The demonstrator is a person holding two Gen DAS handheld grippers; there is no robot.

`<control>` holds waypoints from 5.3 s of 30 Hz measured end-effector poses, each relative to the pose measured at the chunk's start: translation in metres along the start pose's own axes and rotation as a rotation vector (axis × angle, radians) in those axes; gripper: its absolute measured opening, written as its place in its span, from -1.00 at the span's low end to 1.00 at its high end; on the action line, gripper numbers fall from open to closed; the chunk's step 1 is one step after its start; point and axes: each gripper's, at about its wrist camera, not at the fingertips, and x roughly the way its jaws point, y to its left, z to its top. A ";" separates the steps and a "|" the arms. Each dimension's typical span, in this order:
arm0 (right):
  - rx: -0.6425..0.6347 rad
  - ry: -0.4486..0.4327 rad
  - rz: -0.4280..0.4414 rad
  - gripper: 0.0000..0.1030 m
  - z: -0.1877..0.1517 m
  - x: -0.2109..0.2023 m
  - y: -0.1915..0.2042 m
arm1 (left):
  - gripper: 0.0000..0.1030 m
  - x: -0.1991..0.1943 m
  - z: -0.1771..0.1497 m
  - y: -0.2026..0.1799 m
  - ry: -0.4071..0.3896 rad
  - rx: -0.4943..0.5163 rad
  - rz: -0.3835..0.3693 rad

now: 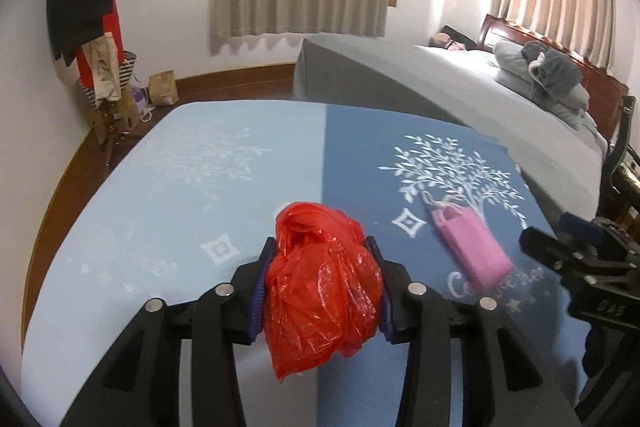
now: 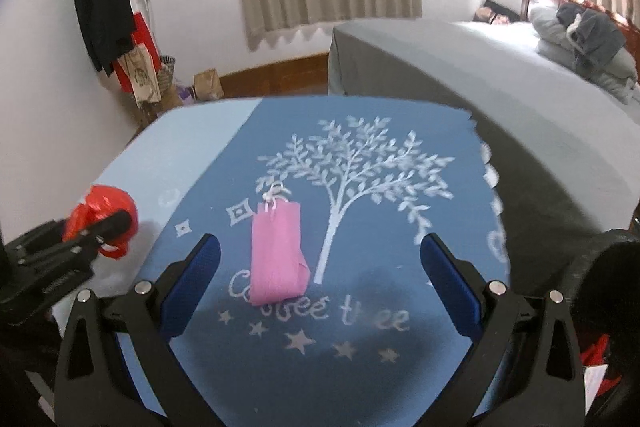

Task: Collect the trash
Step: 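Grasp the pink bag with the right gripper while the left gripper holds the red bag, then carry the red bag and pink bag over the black bin with both grippers, then open the left gripper to drop the red bag while the right gripper drops the pink bag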

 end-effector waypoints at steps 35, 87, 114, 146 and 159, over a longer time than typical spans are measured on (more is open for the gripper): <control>0.007 0.066 0.072 -0.60 -0.001 -0.009 0.000 | -0.17 -0.019 0.008 -0.022 -0.039 0.017 -0.035; 0.124 -0.218 -0.133 -0.60 -0.018 -0.209 -0.121 | -0.17 -0.116 0.029 -0.214 -0.178 0.237 -0.354; 0.246 -0.226 -0.300 -0.60 -0.076 -0.261 -0.194 | -0.17 -0.117 0.003 -0.314 -0.144 0.353 -0.501; 0.360 -0.118 -0.380 -0.55 -0.132 -0.234 -0.273 | -0.16 -0.060 -0.031 -0.406 -0.033 0.475 -0.594; 0.347 -0.101 -0.416 0.54 -0.134 -0.220 -0.280 | 0.54 -0.053 -0.018 -0.399 -0.031 0.451 -0.597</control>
